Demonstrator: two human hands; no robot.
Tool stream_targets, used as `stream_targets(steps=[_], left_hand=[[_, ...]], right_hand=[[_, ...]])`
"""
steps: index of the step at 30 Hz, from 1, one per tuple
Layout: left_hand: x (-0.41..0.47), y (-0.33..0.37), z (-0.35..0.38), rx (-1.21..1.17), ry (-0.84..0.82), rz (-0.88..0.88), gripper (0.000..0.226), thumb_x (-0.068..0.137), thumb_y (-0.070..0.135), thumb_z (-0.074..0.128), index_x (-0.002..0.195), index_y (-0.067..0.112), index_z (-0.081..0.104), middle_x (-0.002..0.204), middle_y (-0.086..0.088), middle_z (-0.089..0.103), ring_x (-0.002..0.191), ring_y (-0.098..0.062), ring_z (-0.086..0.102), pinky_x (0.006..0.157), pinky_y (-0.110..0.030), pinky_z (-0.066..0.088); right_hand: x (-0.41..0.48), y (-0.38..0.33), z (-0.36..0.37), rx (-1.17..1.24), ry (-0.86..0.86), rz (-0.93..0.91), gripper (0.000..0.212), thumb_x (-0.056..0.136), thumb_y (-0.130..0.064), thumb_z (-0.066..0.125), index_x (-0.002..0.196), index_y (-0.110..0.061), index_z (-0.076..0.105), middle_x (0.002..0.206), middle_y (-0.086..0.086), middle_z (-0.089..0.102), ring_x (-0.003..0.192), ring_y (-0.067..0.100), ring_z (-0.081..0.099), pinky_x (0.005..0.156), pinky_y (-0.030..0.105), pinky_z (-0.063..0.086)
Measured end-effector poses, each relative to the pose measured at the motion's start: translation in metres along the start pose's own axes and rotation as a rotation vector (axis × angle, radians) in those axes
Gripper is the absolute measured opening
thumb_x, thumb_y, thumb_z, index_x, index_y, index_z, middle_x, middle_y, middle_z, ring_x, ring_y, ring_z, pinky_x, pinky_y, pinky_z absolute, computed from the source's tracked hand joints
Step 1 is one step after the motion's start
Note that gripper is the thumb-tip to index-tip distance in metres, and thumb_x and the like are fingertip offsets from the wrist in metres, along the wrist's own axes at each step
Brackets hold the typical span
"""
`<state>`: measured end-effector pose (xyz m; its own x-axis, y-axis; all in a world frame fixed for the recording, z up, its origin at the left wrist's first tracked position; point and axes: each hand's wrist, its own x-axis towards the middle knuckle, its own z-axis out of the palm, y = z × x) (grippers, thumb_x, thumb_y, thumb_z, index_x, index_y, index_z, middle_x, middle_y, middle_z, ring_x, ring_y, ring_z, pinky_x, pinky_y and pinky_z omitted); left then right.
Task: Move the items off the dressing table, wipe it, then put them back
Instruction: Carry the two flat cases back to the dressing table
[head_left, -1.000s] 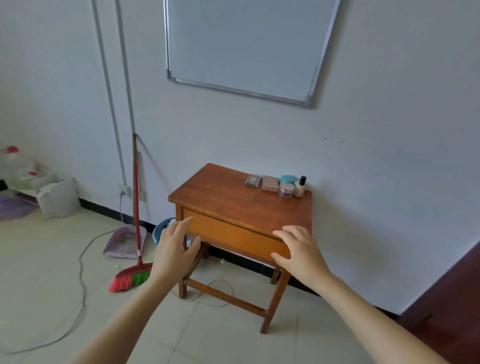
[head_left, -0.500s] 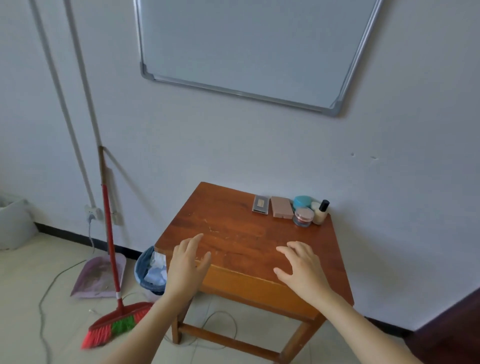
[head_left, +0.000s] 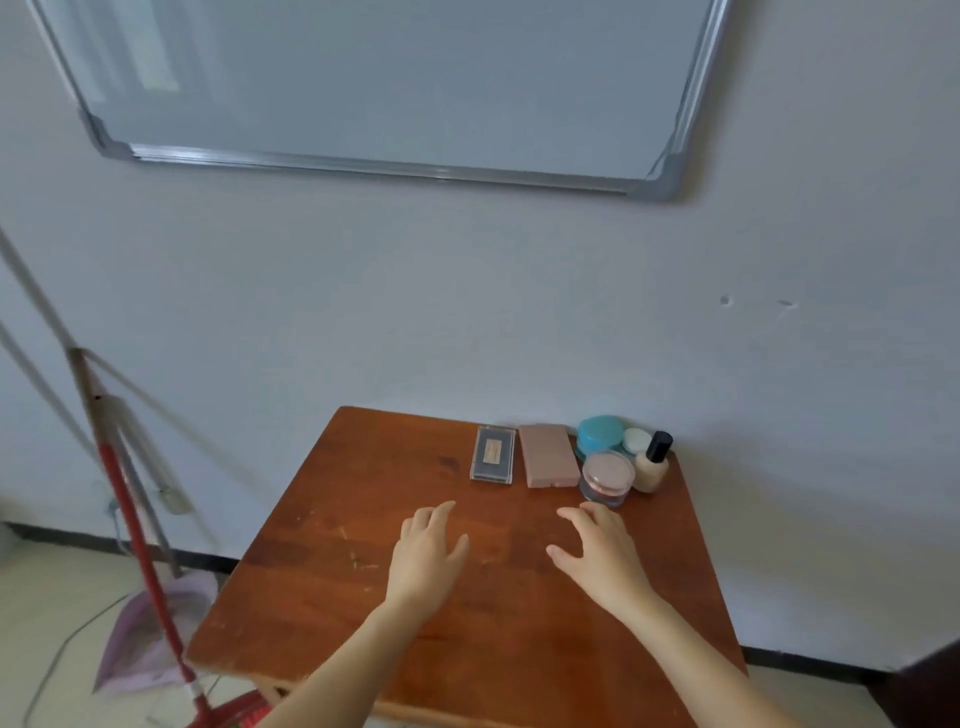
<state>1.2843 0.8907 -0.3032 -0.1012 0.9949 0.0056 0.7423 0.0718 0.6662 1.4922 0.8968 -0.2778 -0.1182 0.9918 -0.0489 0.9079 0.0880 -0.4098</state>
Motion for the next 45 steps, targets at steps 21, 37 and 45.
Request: stream_targets(steps=[21, 37, 45], left_hand=[[0.162, 0.028, 0.094, 0.373, -0.107, -0.205, 0.072, 0.081, 0.056, 0.052, 0.138, 0.025, 0.020, 0.147, -0.005, 0.026, 0.135, -0.025, 0.023, 0.109, -0.039, 0.026], [0.151, -0.024, 0.024, 0.025, -0.035, -0.283, 0.077, 0.073, 0.029, 0.069, 0.138, 0.023, 0.028, 0.132, -0.006, 0.046, 0.120, -0.025, 0.035, 0.096, -0.039, 0.041], [0.154, -0.036, -0.021, -0.109, -0.052, -0.078, 0.075, 0.071, 0.027, 0.070, 0.135, 0.024, 0.031, 0.126, -0.004, 0.049, 0.116, -0.023, 0.038, 0.092, -0.037, 0.044]], right_hand=[[0.163, 0.016, 0.050, -0.048, -0.068, 0.137, 0.050, 0.094, -0.036, 0.042, 0.139, -0.019, 0.028, 0.153, 0.016, 0.012, 0.142, 0.034, 0.006, 0.115, 0.043, 0.013], [0.167, -0.007, 0.061, -0.027, -0.053, 0.325, 0.082, 0.083, -0.046, 0.055, 0.145, -0.021, 0.008, 0.152, 0.020, 0.005, 0.136, 0.037, 0.019, 0.110, 0.042, 0.024], [0.132, -0.059, 0.053, -0.025, 0.150, 0.333, 0.086, 0.080, -0.050, 0.056, 0.144, -0.023, 0.006, 0.149, 0.011, 0.014, 0.133, 0.030, 0.022, 0.110, 0.037, 0.025]])
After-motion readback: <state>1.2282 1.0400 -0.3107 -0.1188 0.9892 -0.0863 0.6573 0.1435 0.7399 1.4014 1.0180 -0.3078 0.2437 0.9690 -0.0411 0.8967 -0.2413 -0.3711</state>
